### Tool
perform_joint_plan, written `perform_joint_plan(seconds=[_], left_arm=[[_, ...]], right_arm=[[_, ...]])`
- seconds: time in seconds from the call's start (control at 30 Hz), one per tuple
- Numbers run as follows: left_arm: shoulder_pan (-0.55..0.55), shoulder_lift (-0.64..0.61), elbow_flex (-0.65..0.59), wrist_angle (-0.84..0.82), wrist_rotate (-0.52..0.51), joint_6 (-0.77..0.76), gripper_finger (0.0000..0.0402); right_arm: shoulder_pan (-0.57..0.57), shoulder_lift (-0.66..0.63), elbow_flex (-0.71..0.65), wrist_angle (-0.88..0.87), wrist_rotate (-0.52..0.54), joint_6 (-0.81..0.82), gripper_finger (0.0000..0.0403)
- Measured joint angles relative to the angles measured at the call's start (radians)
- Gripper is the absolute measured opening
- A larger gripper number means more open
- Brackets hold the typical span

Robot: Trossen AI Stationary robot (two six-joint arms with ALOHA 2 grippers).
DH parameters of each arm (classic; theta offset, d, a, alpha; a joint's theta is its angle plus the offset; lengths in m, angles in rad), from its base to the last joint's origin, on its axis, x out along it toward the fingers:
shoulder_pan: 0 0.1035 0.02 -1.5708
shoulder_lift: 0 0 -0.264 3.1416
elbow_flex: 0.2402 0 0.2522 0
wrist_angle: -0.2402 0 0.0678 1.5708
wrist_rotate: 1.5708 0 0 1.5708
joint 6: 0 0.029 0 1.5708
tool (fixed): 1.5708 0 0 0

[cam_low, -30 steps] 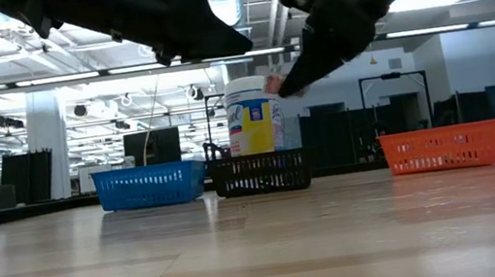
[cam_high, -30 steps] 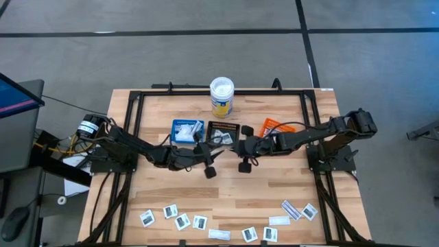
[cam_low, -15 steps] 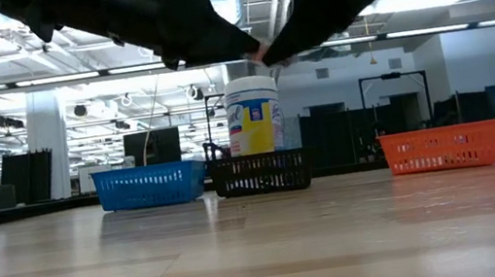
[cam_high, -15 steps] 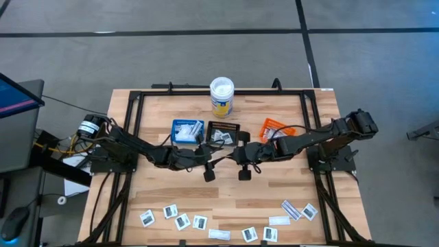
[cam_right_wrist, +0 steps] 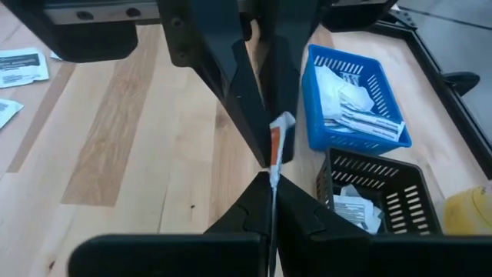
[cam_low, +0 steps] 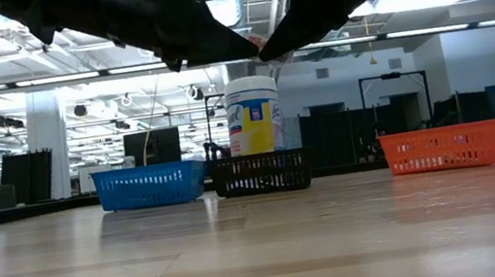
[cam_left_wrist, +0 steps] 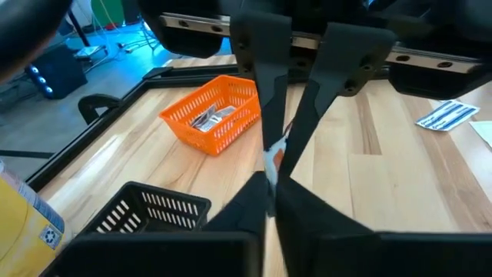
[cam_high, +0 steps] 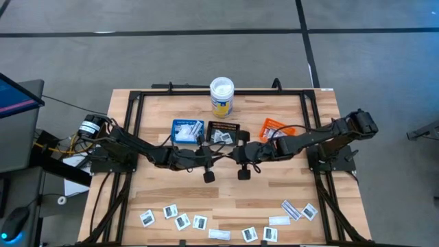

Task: Pick & Place First Aid Supplies
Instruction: Put the orange ointment pack into the orange bin

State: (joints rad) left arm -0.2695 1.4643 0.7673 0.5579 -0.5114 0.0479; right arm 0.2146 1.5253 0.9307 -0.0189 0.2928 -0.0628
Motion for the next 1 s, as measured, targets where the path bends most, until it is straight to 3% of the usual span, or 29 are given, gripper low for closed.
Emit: perform_joint_plan(seconds=[0.57, 0.7, 0.77, 0.9, 1.0], left_arm=[[0.006, -0.001, 0.0, 0.0, -0.016, 0.0, 0.0009], [0.005, -0.001, 0.0, 0.0, -0.007, 0.0, 0.0009], [0.01, -0.001, 0.0, 0.0, 0.062, 0.0, 0.0013], [0.03, -0.001, 0.0, 0.0, 0.323, -0.003, 0.0036], [0.034, -0.001, 0.0, 0.0, 0.417, -0.002, 0.0062]], right_arm=[[-0.043, -0.021, 0.0, -0.187, 0.07, 0.019, 0.0001], [-0.035, -0.021, 0.0, -0.187, 0.039, -0.023, 0.0001], [-0.022, -0.025, 0.0, -0.186, -0.009, -0.074, 0.0001], [0.011, -0.027, 0.0, -0.19, -0.138, -0.234, 0.0001], [0.039, -0.027, 0.0, -0.187, -0.212, -0.32, 0.0001]])
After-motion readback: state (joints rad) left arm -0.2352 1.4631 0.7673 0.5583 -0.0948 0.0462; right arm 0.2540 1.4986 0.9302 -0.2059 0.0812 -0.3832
